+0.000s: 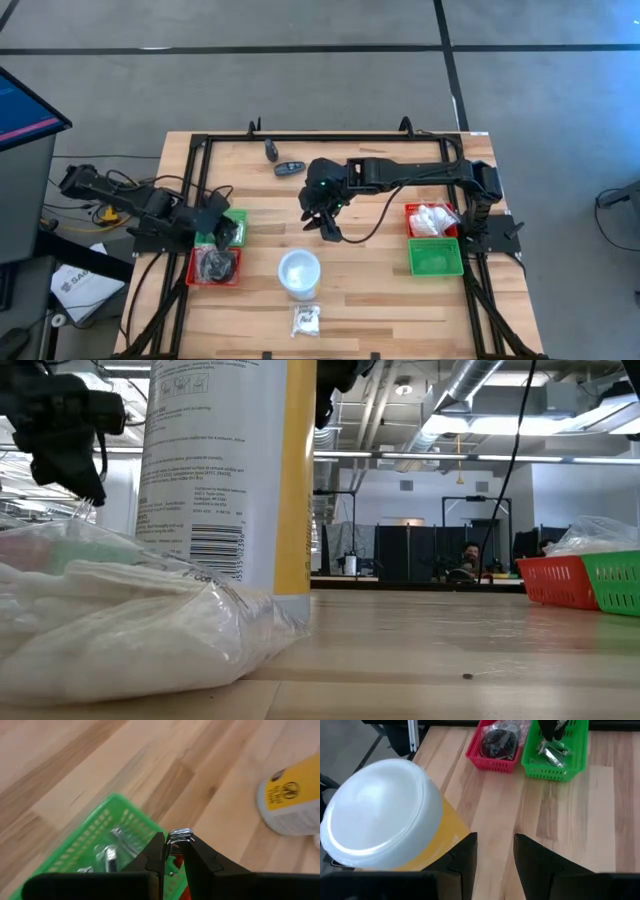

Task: Pick & Place Travel size toiletries
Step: Put the silver nail cutter into the left green bin

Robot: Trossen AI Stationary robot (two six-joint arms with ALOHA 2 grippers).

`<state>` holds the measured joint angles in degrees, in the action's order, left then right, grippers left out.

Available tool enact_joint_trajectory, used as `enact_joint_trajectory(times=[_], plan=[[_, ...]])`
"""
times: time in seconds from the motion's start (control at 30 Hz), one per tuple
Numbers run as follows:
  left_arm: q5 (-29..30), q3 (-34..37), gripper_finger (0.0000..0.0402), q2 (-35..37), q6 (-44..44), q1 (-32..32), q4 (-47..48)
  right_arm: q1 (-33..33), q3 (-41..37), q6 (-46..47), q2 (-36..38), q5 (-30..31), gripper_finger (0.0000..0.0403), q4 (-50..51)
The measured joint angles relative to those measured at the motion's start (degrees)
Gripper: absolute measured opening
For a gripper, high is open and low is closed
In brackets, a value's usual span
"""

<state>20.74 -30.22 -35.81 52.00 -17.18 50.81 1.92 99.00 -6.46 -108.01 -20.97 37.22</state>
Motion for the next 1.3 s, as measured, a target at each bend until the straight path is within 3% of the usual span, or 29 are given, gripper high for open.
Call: enact_joint_trajectory(times=[0.3,0.5,1.3], plan=[[-6.12,0.0,0.0035,-2.01,1.03,7.66,9.41,-0.01,0.0,-0.14,0.0,-0.01,0.0118,-0.14],[-7.66,0.0,0.005,-4.25,0.73,10.82,9.98,0.01,0.0,-0.13,0.0,0.0,0.0118,-0.14],[-7.5,0.0,0.0061,-7.85,-0.72,11.48,9.83,0.1,0.0,0.04,0.02,0.0,0.0118,-0.14]])
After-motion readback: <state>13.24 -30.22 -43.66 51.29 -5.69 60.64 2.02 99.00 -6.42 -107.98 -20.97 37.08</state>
